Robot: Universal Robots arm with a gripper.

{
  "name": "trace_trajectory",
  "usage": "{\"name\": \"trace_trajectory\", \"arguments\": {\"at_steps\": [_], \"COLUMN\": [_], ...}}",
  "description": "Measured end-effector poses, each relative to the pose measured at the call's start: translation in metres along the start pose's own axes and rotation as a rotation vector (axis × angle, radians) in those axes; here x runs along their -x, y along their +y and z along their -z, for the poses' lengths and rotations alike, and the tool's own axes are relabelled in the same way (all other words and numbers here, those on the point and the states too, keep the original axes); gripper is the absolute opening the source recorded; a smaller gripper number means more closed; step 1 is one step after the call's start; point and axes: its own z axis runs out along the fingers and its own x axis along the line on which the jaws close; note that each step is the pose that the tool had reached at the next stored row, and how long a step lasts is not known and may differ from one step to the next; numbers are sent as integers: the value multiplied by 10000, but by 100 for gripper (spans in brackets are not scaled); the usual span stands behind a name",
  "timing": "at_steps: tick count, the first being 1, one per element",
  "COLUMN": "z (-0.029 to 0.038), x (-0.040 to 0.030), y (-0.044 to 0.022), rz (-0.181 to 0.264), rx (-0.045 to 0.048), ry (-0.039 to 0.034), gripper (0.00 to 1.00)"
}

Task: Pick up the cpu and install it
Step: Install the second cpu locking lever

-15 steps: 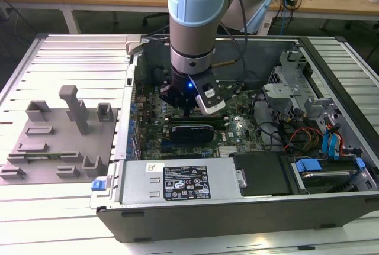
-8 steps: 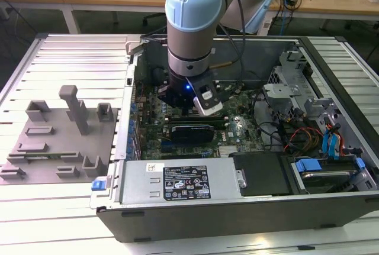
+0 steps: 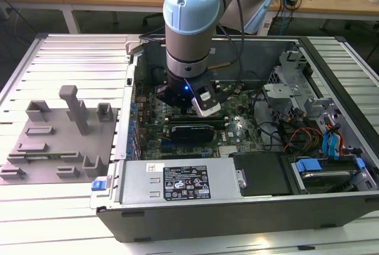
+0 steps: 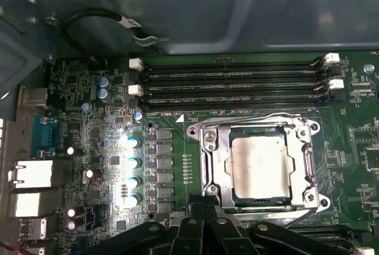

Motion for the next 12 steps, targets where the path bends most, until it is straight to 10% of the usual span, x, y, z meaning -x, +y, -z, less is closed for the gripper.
{"name": "trace_trajectory", "arguments": {"at_steps": [4,12], "z": [20,314], "x": [-1,2], "y": [4,63], "rz": [-1,-1], "rx": [1,2], "ry": [0,-1], "gripper": [11,11]}}
